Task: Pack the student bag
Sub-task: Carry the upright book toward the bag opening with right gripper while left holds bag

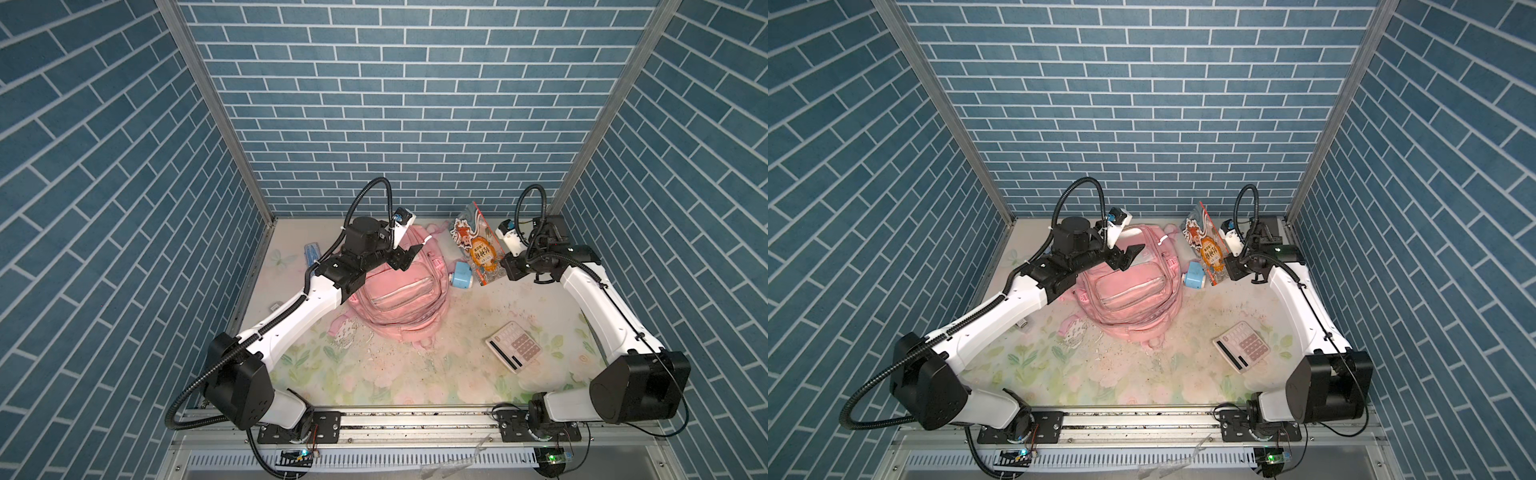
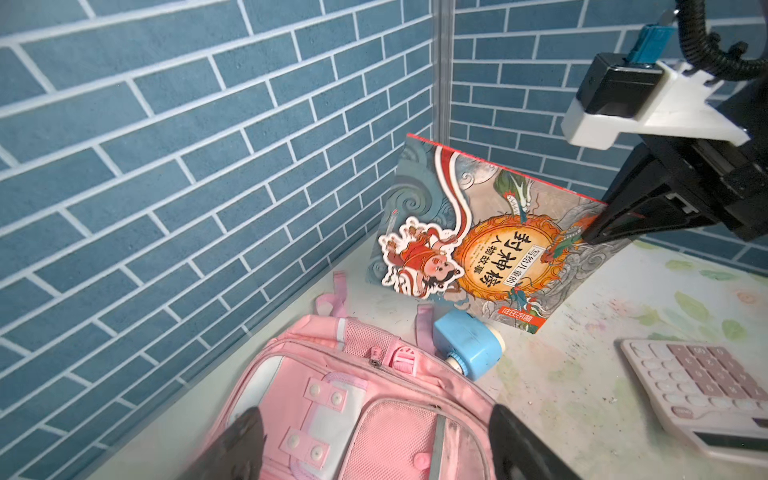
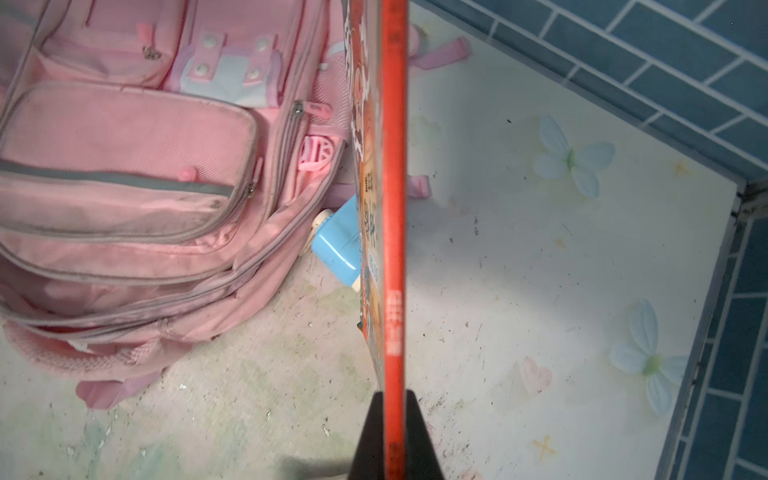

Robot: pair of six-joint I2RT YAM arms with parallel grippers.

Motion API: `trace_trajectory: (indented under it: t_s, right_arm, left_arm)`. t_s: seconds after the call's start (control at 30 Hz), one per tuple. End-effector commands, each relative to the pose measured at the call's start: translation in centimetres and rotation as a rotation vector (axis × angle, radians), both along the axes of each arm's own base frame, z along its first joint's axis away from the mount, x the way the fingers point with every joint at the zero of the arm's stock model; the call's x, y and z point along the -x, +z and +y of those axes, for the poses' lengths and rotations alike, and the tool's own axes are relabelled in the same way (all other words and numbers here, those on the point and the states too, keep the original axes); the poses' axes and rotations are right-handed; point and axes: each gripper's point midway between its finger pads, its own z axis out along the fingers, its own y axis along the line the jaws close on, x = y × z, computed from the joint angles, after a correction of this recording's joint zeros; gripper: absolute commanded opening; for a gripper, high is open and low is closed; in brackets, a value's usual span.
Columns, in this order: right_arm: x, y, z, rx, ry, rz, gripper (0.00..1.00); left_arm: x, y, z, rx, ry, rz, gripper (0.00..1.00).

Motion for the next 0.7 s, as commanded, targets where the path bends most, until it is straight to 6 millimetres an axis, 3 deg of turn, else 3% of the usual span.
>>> trace_trajectory:
  t_s: [0.0,0.1,0.27,0.47,0.67]
  right_arm:
    - [1.0,0.8,1.4,0.109,0.185,-0.056,0.0]
    - [2.1,0.8,3.2,0.161,0.301,-0.083,0.0]
    - [3.2,1.5,4.7,0.201,0.402,-0.137,0.0]
    - [3.6,2.7,5.7,0.222,0.479,-0.209,0.0]
    - [4.0,3.2,6.5,0.214,0.534,-0.231,0.0]
  left_arm:
    - [1.3,0.9,-0.9,-0.045,-0.188,-0.131,0.85]
    - [1.6,0.2,-1.4,-0.058,-0.275,-0.135,0.85]
    - [0.2,-1.5,-1.1,-0.072,-0.321,-0.106,0.84]
    - [-1.1,-2.9,-1.0,-0.077,-0.377,-0.078,0.83]
    - [-0.3,-4.6,-1.4,-0.07,-0.447,-0.031,0.8]
